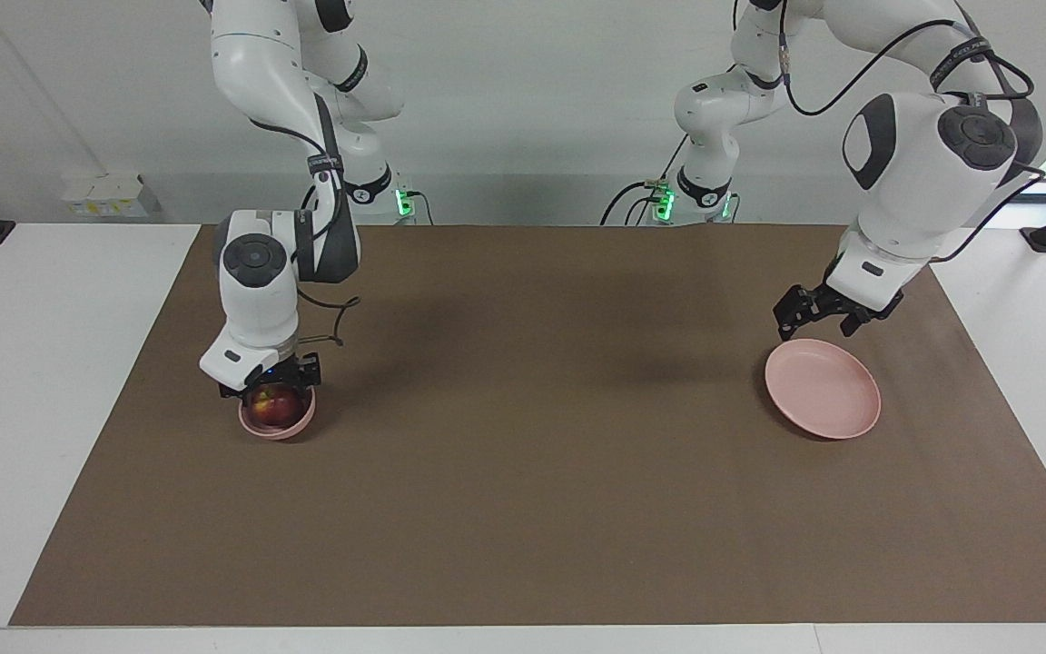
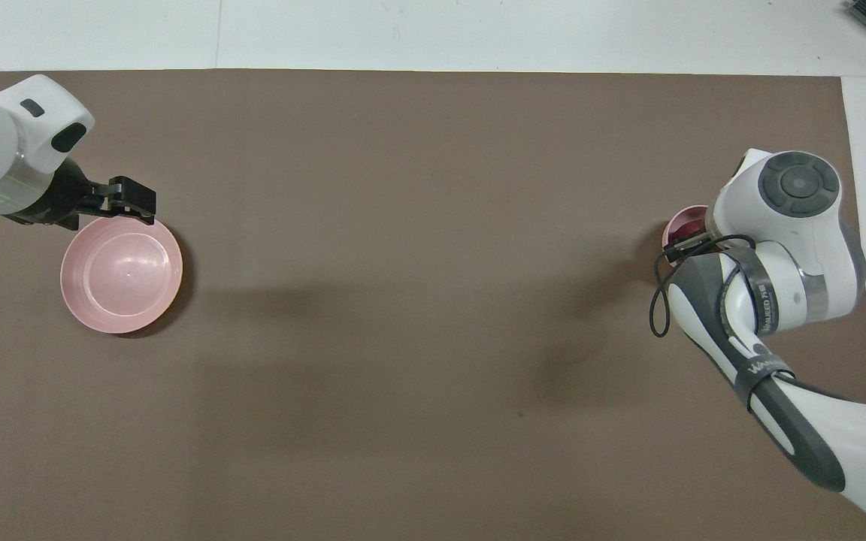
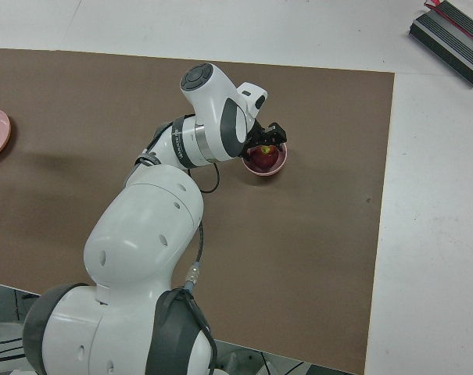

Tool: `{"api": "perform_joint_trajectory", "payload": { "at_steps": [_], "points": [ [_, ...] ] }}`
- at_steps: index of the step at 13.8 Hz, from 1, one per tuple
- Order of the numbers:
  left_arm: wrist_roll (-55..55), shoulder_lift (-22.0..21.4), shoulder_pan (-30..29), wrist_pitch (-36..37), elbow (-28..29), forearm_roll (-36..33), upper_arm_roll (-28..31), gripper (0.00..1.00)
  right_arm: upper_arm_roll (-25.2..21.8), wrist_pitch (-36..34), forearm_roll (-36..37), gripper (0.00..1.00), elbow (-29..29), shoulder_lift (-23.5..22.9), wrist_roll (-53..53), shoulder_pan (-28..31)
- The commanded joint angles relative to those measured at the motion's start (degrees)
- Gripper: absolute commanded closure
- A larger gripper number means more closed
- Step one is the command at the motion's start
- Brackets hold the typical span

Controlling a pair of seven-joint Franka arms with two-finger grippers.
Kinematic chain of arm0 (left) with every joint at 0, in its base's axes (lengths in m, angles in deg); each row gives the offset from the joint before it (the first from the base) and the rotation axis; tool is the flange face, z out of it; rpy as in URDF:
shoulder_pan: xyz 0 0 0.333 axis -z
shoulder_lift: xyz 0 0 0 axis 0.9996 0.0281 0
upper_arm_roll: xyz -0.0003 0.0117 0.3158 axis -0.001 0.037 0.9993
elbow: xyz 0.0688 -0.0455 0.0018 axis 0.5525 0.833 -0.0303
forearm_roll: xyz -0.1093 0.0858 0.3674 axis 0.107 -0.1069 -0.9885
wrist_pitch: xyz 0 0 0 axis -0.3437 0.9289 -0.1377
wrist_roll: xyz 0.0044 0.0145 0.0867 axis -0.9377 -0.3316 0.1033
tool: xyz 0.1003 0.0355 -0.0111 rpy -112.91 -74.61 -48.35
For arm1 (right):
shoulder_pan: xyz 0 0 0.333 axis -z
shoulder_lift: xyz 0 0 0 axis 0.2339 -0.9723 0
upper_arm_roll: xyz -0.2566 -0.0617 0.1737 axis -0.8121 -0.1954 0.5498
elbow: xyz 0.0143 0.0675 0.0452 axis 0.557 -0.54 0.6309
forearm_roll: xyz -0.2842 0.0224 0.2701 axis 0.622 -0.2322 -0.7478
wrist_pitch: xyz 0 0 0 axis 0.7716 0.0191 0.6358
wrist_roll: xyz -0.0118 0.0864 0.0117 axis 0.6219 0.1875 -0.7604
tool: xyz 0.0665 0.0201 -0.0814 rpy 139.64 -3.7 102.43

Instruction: Move apple from plate to bowl

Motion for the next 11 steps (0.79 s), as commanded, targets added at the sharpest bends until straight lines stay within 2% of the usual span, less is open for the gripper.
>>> {"api": "perform_joint_trajectory", "payload": {
  "at_steps": [1,5,8,11],
  "points": [
    [-3.77,-1.62,7.44,1.46,-0.74,0.60,8.30,0.00,0.51,1.04,0.53,0.00,-0.26,0.11,1.33,0.86],
    [-9.22,-5.39,14.92,2.24,-0.22,2.70,17.97,0.00,0.51,-3.35,-6.13,0.00,1.67,3.70,1.07,0.51],
    [-10.37,-8.38,19.23,3.04,-0.04,2.71,21.84,0.00,0.60,-8.62,-7.72,0.00,3.69,7.83,1.15,0.07],
    [-10.73,-10.41,18.63,4.97,-0.21,2.71,21.95,0.00,0.60,-11.44,-10.89,0.00,3.87,12.05,1.24,-0.29]
  ]
}}
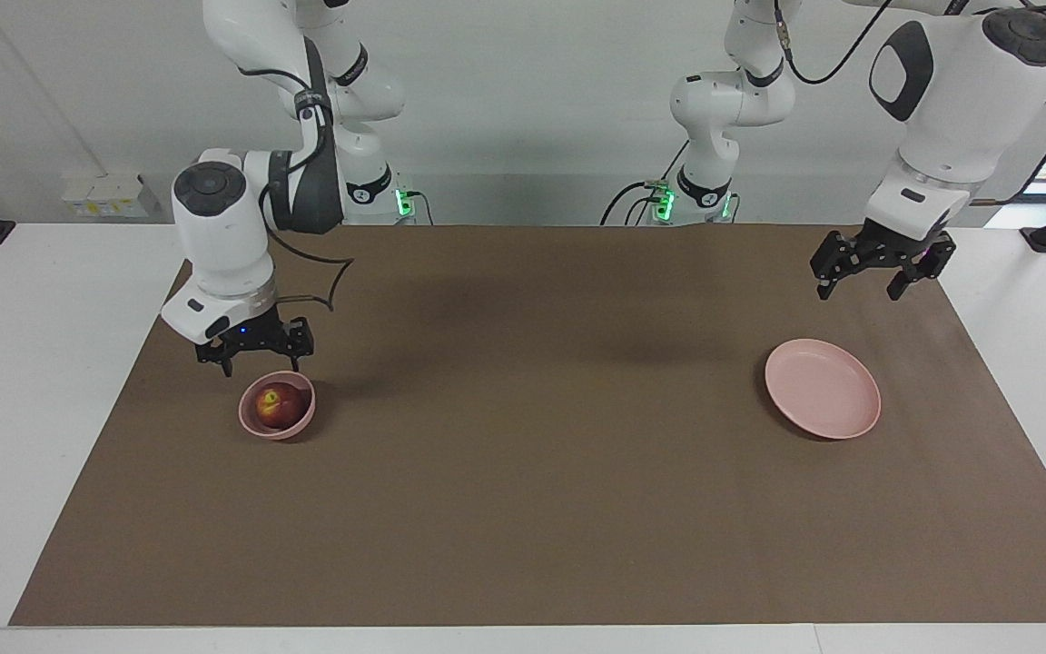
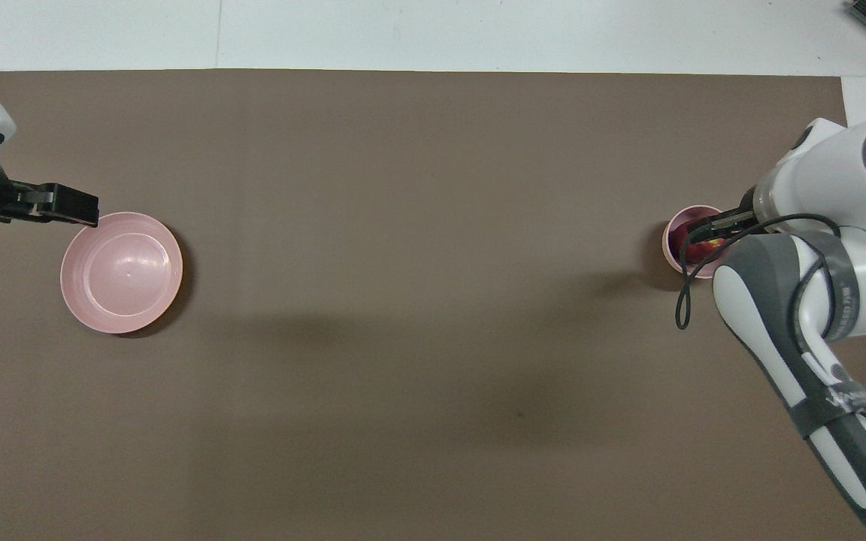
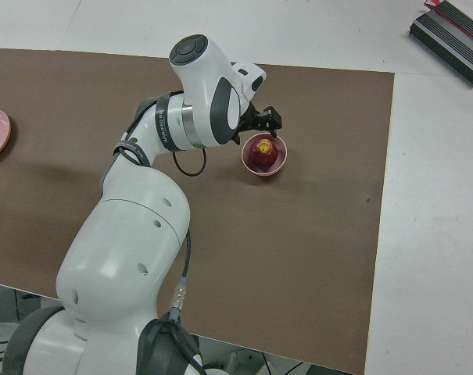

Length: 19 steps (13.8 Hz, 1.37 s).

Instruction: Move apple from plate to bowl

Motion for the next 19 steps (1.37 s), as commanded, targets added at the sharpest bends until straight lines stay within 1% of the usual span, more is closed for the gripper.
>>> {"api": "perform_joint_trajectory", "payload": {
  "at_steps": [1,4,6,8,9,11,15,16,17,18,19],
  "points": [
    [-1.55,-2.85,1.01,3.77,0.52,0.56,1.51,0.00,0.29,-3.49,-2.11,0.00,0.16,3.87,0.99,0.15],
    [-1.21,-3.57,0.57,5.10,0.00,0.48,1.60,0.00,0.11,-10.79,-5.71,0.00,3.14,6.77,1.16,0.24],
    [-0.94,-3.66,0.66,7.03,0.00,0.48,1.60,0.00,0.11,-15.26,-5.98,0.00,5.60,8.88,1.16,0.41],
    [-0.85,-3.66,0.57,7.04,0.00,0.56,1.68,0.00,-0.23,-23.24,-7.03,0.00,10.77,9.42,1.34,0.76],
    [-0.85,-3.66,0.57,7.04,0.00,0.48,1.68,0.00,-0.50,-26.16,-7.82,0.00,13.06,9.33,1.43,0.94],
    [-0.85,-3.66,0.57,7.04,0.00,0.48,1.68,0.00,-0.76,-30.30,-7.92,0.00,15.97,9.51,1.69,0.94],
    [-0.76,-3.65,0.66,7.03,0.00,0.56,1.60,0.00,-0.68,-38.56,-7.66,0.00,22.03,11.44,1.69,0.94],
    [-0.76,-3.66,0.57,6.95,0.00,0.56,1.60,0.00,-0.76,-39.36,-7.92,0.00,22.48,11.62,1.69,0.94],
    [-0.76,-3.66,0.48,7.04,0.00,0.56,1.68,0.00,-0.50,-38.50,-7.92,0.00,21.36,13.27,2.21,0.94],
    [-0.76,-3.66,0.40,7.04,0.00,0.56,1.77,0.00,-0.50,-37.71,-8.18,0.00,18.82,14.25,3.70,0.94],
    [-0.76,-3.66,0.40,7.04,0.00,0.56,1.77,0.00,-0.41,-38.14,-8.70,0.00,18.28,14.78,3.80,0.85]
  ]
}}
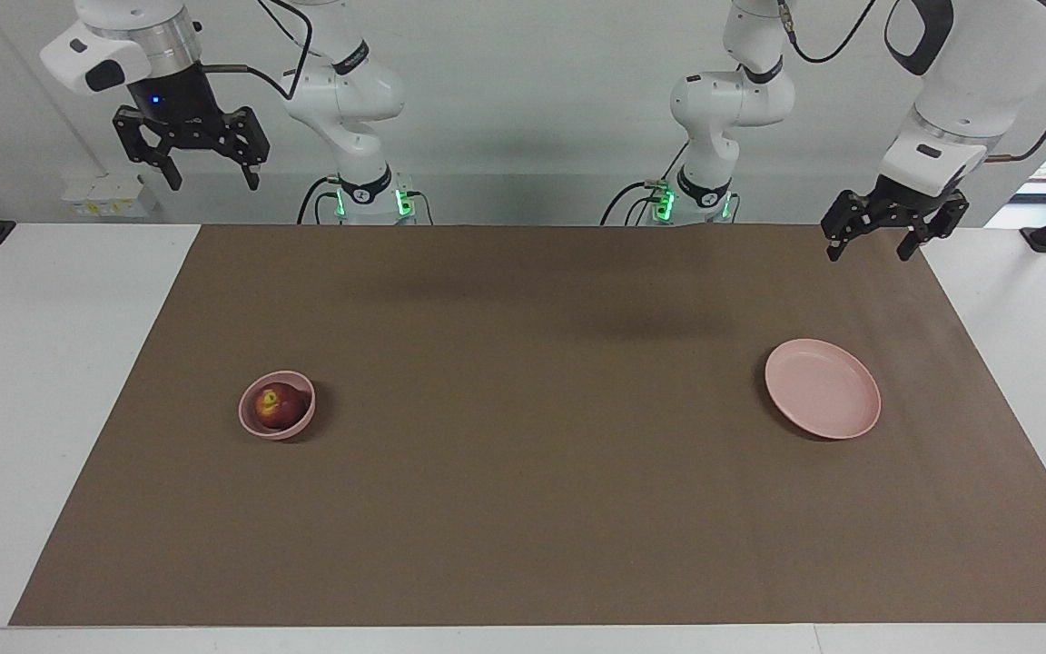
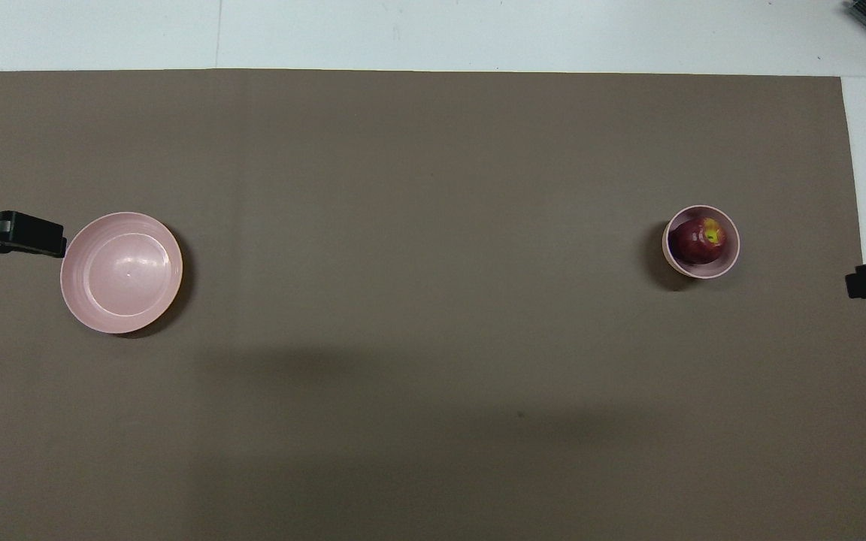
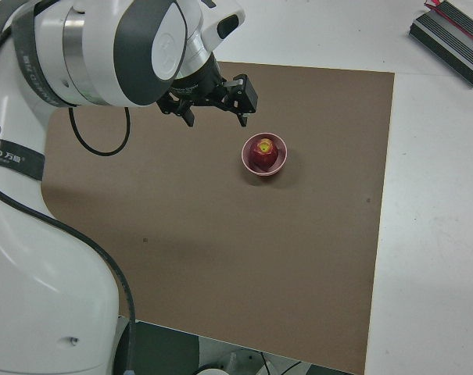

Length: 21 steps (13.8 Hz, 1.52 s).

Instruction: Move apple from plate to bowl

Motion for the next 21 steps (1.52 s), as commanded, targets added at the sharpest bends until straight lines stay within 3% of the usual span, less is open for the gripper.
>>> {"api": "perform_joint_trajectory", "payload": {
  "at_steps": [1,15,21],
  "points": [
    [-0.22,-0.43,0.48,0.94,-0.02,0.52,0.71,0.00,0.43,-0.40,-2.10,0.00,-2.40,1.62,2.20,0.33],
    [-0.22,-0.43,0.48,0.85,-0.02,0.52,0.70,0.00,0.34,-0.49,-2.10,0.00,-5.91,2.41,1.41,-0.11],
    [-0.39,-0.43,0.48,0.94,-0.02,0.52,0.62,0.00,0.43,2.58,-2.10,0.00,-7.84,2.50,-0.18,-0.19]
  ]
}}
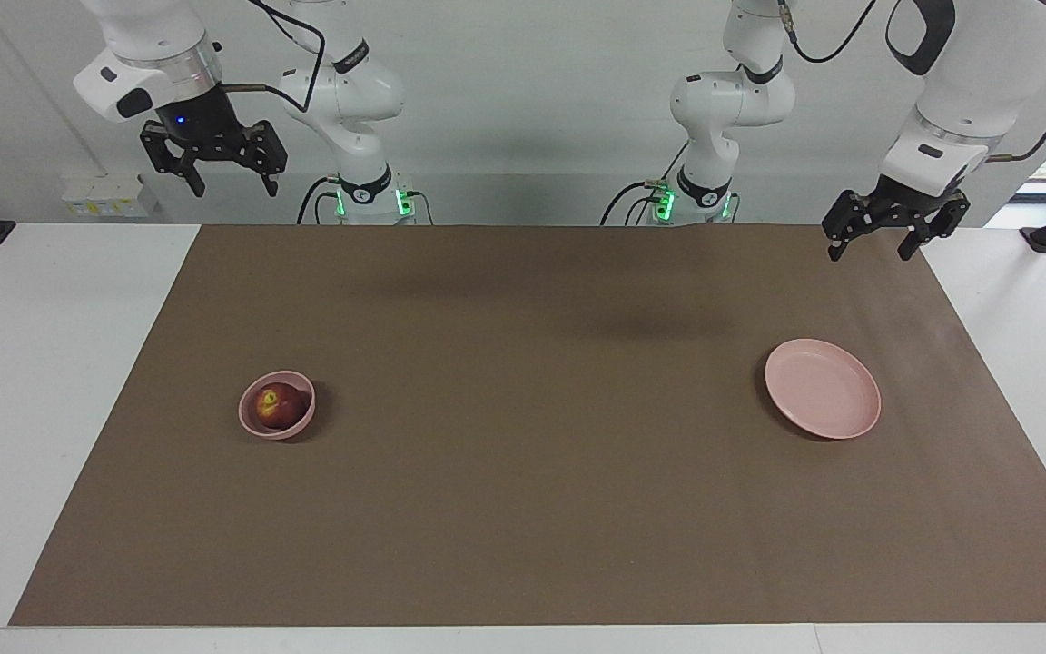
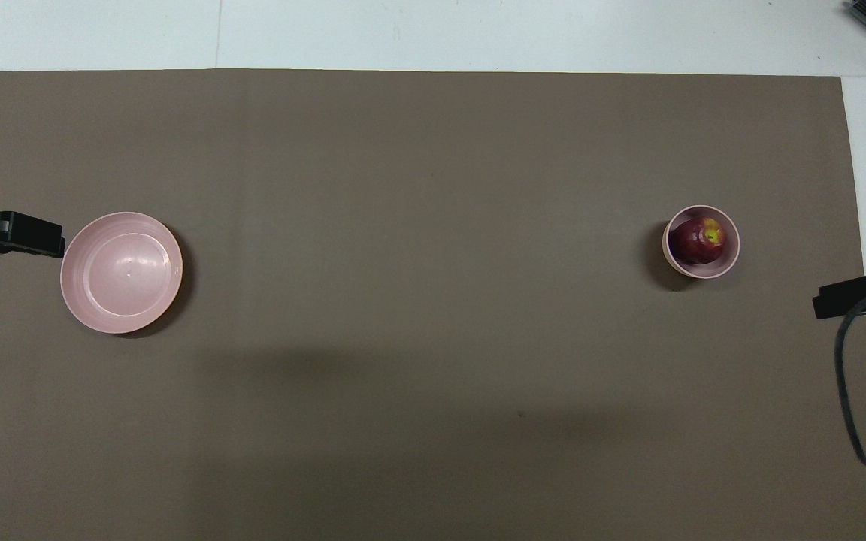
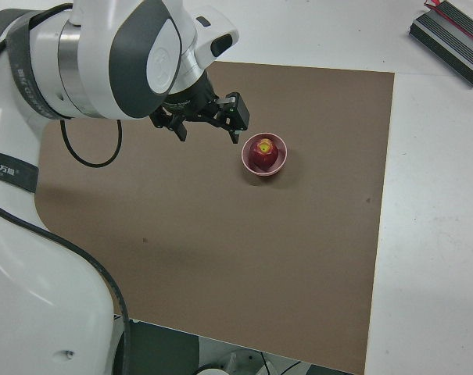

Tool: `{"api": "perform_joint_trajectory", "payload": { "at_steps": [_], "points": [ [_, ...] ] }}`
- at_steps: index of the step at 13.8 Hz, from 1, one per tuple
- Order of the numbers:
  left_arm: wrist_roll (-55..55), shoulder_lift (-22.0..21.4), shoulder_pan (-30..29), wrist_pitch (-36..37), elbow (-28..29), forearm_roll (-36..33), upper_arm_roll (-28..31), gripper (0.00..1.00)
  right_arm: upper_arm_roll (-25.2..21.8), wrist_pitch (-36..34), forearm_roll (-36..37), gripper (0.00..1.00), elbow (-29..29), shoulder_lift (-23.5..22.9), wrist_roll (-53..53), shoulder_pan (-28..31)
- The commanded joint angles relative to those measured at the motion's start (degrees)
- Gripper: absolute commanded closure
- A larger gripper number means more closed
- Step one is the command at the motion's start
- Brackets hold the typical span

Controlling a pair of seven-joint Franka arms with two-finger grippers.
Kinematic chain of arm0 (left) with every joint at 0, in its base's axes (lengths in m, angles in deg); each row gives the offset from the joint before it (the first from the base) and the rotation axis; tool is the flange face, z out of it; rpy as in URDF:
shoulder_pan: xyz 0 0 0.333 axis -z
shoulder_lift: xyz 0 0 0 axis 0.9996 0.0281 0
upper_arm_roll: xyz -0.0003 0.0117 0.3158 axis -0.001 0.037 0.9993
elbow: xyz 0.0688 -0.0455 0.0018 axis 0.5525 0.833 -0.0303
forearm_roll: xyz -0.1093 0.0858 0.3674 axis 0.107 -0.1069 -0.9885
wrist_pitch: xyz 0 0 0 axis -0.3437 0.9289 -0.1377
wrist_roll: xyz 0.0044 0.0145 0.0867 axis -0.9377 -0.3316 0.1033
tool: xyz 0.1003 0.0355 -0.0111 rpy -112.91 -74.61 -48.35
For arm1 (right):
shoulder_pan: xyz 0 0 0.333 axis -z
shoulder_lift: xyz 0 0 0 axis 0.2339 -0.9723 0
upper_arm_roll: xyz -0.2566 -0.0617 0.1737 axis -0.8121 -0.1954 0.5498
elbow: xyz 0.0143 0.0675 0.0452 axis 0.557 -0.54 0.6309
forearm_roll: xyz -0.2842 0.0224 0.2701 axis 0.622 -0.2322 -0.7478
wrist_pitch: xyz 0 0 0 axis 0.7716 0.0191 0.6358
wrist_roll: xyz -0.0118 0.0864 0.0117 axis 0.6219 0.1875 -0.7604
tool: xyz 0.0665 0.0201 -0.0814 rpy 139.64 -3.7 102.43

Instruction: Move apple from plate to bowl

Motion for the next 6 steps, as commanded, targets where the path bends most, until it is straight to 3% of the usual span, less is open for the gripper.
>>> {"api": "perform_joint_trajectory", "payload": {
  "at_steps": [1,6],
  "points": [
    [-0.39,-0.43,0.48,0.95,-0.02,0.52,0.55,0.00,0.08,1.67,-1.62,0.00,-2.31,1.68,-0.80,0.07],
    [-0.39,-0.52,0.48,1.04,0.15,0.52,0.55,0.00,-0.01,1.50,-1.62,0.00,-2.40,1.68,-0.89,0.33]
  ]
}}
